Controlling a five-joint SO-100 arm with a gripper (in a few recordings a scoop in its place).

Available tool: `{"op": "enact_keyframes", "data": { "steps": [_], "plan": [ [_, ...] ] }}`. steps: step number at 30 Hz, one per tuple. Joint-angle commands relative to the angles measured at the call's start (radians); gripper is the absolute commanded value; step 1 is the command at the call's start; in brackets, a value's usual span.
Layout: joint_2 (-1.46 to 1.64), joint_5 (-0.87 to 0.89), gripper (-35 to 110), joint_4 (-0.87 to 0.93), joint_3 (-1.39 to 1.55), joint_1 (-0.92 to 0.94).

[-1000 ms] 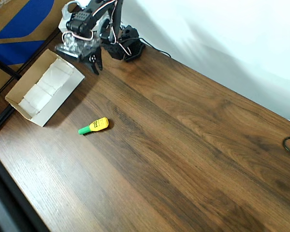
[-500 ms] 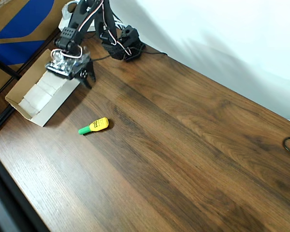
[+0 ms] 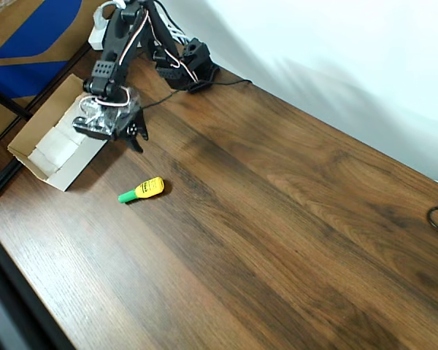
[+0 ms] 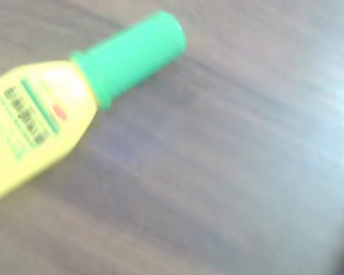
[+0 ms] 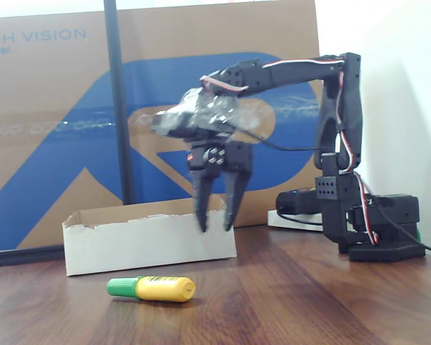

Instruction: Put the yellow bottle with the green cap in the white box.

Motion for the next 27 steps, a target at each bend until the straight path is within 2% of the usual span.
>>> {"op": "enact_keyframes", "data": {
  "steps": [1, 14, 27],
  "plan": [
    [0.006, -0.02, 16, -0.009, -0.084, -0.028],
    [-0.137, -0.04, 16, -0.026, -0.103, -0.152],
    [-0.213, -0.054, 19, -0.038, -0.21, -0.014]
  ]
}}
